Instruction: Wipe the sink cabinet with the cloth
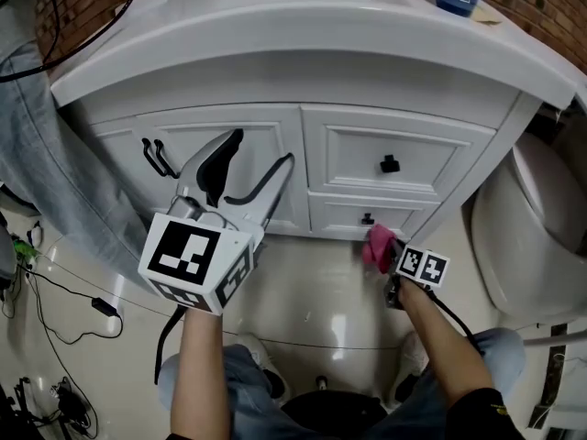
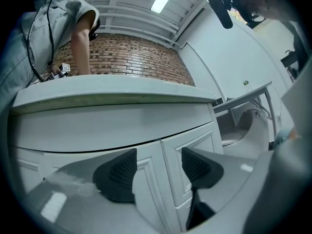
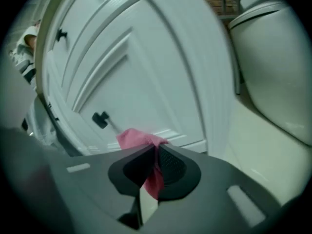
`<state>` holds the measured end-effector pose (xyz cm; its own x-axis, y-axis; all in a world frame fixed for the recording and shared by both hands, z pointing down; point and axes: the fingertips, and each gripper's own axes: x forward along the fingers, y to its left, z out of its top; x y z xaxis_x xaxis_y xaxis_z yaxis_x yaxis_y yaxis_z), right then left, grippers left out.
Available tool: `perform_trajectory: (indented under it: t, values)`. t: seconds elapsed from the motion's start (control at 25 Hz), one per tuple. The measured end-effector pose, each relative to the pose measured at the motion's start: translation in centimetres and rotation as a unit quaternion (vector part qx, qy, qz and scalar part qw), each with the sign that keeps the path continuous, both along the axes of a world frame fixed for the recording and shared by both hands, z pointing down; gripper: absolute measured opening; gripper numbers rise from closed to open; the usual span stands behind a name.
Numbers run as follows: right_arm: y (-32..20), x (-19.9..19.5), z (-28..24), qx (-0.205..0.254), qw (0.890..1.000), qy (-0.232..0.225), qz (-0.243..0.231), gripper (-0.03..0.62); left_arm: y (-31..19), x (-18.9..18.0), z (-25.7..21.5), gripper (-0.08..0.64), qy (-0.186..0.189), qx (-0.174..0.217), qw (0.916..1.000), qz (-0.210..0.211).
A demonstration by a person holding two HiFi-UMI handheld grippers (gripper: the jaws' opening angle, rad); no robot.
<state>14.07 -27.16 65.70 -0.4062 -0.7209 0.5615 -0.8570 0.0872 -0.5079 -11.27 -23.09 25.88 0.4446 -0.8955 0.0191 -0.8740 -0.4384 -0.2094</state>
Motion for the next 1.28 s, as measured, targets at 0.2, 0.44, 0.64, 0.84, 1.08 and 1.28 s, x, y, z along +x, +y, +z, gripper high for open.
perform_trajectory:
  t: [0.2,0.44,0.64,0.84,1.08,1.28]
  values:
    - [0.7,7.6,-1.3,0.03,0.994,0.081,0.069,0.028,1.7,2.0,0.1,0.291,0.003,-0.003,0.9997,0.022]
    - [3.0,4.3,-9.9,0.148,0.975,0.163,-0.006,0.028,4.0,3.7,-0.6,0.276,-0.031,0.032,0.9987,0.025]
    - [6.0,0.5,-23.4,0.275,0.955,0.115,-0.001,0.028,7.1,3.9,-1.3,0.276,-0.011,0.043,0.9989,0.017]
    - [11.5,-2.7,-35.2,0.383,0.921,0.068,-0.015,0.028,10.7,3.3,0.8,0.278,0.056,0.018,0.9982,-0.01]
    - [17.7,-3.7,-42.1,0.458,0.881,0.116,-0.017,0.026,13.1,4.5,-1.2,0.278,0.071,0.038,0.9967,0.001]
    - [20.2,-3.0,-43.2,0.46,0.88,0.118,-0.004,0.026,14.6,5.5,-2.7,0.278,0.062,0.05,0.9968,-0.015]
